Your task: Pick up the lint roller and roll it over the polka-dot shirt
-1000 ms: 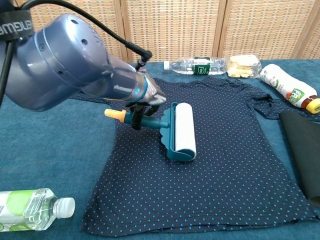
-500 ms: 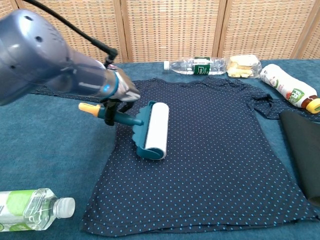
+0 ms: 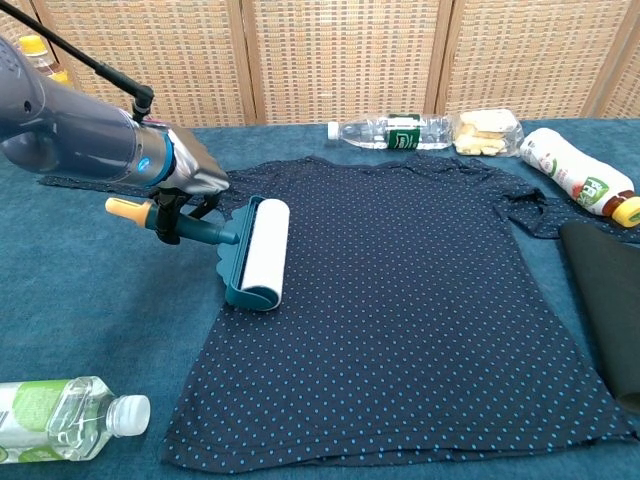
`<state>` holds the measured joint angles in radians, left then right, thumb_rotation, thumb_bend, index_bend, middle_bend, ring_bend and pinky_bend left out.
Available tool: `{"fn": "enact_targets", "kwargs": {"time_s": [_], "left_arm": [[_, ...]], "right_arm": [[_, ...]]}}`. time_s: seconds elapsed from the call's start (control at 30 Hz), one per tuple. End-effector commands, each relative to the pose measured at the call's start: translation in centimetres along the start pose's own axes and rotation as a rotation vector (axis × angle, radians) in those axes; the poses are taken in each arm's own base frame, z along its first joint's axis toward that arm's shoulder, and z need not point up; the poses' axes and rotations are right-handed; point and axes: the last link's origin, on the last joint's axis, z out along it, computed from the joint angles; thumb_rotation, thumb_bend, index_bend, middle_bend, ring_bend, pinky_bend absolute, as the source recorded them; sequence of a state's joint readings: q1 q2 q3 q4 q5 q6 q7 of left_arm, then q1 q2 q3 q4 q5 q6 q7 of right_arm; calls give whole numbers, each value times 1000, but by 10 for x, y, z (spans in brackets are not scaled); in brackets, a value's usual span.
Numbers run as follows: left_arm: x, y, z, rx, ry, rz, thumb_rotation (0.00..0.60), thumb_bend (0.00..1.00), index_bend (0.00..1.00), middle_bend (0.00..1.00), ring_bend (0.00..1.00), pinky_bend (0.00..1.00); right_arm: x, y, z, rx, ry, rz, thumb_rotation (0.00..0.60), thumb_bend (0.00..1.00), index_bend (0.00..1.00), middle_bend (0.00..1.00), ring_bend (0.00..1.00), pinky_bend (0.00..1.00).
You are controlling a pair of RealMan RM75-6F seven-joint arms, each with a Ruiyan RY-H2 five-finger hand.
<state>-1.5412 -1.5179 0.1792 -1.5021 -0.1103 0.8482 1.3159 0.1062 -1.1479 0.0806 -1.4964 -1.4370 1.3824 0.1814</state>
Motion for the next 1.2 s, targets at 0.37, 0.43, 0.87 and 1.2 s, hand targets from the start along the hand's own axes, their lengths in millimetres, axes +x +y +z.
{"fn": "enact_targets", "kwargs": {"time_s": [0.37, 0.43, 0.87, 1.2], "left_arm": [[54, 52, 1, -62, 96, 9, 600, 806, 895, 847, 647, 638], [66, 62, 1, -69, 108, 6, 600, 806, 895, 847, 647, 639], [112, 116, -3, -117, 142, 25, 600, 807, 895, 847, 647, 640], [101, 100, 0, -87, 115, 15, 600, 807, 895, 847, 647, 640]], "right_arm": [[6, 7, 2, -25, 11, 26, 600, 106, 0, 0, 0, 0], [6, 8, 3, -27, 12, 33, 600, 106, 0, 0, 0, 0], [5, 11, 4, -32, -1, 46, 600, 106, 0, 0, 0, 0], [8, 13, 4, -39, 12, 34, 600, 106, 0, 0, 0, 0]]}}
